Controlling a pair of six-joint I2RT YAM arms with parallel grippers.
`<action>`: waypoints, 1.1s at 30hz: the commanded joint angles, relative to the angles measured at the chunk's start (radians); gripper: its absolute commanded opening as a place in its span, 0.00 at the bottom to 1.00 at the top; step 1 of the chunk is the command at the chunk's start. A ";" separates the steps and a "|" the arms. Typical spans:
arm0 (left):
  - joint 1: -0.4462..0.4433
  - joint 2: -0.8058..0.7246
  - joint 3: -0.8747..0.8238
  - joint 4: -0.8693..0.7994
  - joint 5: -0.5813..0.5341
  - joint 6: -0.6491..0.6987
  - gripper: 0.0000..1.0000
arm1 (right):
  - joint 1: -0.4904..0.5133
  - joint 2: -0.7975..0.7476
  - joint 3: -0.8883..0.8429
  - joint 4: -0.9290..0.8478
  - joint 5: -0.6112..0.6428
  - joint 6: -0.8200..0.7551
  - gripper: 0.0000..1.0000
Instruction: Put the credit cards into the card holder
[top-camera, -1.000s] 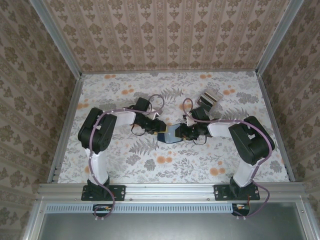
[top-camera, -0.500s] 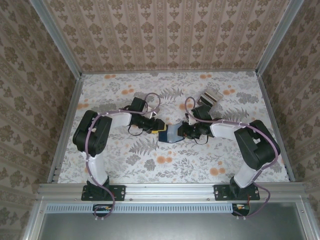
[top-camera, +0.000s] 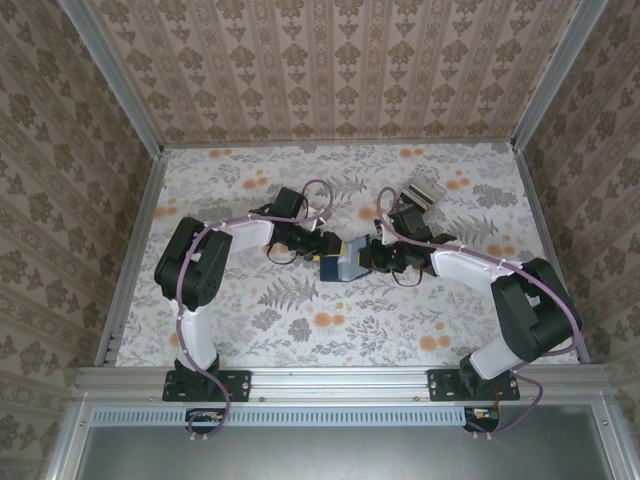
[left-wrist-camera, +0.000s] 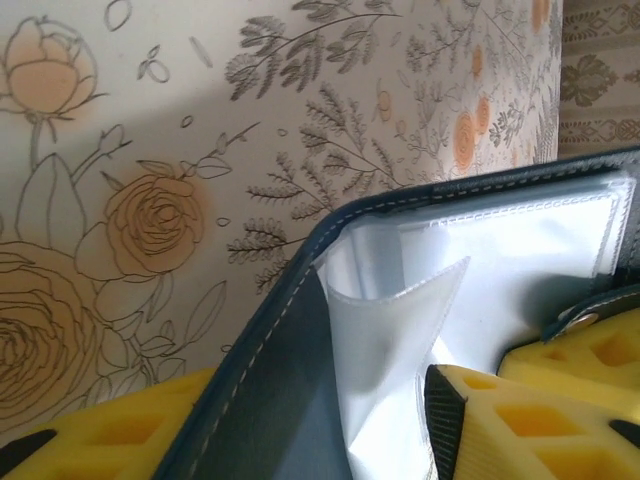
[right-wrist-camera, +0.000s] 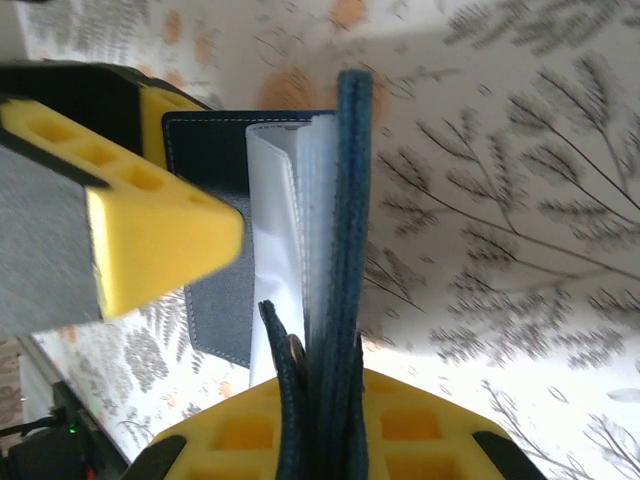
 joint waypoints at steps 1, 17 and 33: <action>0.002 0.024 -0.008 0.033 0.029 -0.042 0.51 | 0.006 0.006 0.046 -0.155 0.128 -0.007 0.04; -0.051 0.109 0.159 -0.116 -0.093 -0.045 0.39 | 0.047 0.120 0.299 -0.649 0.473 0.081 0.00; -0.105 -0.036 0.051 0.008 -0.072 -0.076 0.54 | -0.052 0.069 0.145 -0.374 0.157 0.057 0.02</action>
